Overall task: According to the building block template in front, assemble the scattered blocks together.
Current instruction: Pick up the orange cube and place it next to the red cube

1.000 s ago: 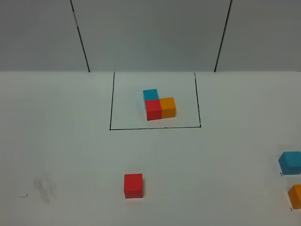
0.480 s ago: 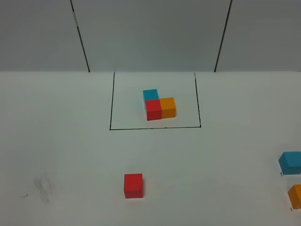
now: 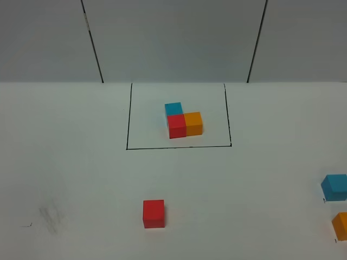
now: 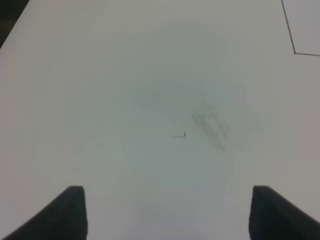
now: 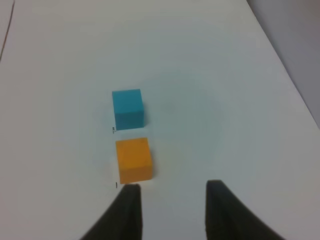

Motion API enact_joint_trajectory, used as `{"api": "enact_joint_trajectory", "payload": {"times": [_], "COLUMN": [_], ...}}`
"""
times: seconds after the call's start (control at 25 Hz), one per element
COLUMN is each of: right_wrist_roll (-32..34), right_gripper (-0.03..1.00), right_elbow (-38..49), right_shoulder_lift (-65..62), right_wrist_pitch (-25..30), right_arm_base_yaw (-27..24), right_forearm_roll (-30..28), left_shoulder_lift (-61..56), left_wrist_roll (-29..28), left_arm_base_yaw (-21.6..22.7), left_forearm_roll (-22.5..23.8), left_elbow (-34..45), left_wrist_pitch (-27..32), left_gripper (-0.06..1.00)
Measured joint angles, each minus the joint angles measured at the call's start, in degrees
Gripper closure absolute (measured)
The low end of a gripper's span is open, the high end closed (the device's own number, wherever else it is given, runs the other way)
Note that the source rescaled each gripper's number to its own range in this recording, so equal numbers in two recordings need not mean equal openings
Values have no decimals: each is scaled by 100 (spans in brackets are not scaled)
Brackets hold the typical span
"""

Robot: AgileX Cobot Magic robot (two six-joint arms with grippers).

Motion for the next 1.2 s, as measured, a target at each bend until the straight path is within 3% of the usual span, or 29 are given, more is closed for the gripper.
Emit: {"api": "enact_joint_trajectory", "payload": {"times": [1.2], "right_wrist_roll": [7], "right_gripper": [95], "right_elbow": [0], "right_shoulder_lift": [0], "right_wrist_pitch": [0], "right_arm_base_yaw": [0], "right_forearm_roll": [0], "left_shoulder_lift": [0], "left_wrist_roll": [-5], "left_arm_base_yaw": [0], "left_forearm_roll": [0], "left_elbow": [0], "left_wrist_pitch": [0], "left_gripper": [31]}}
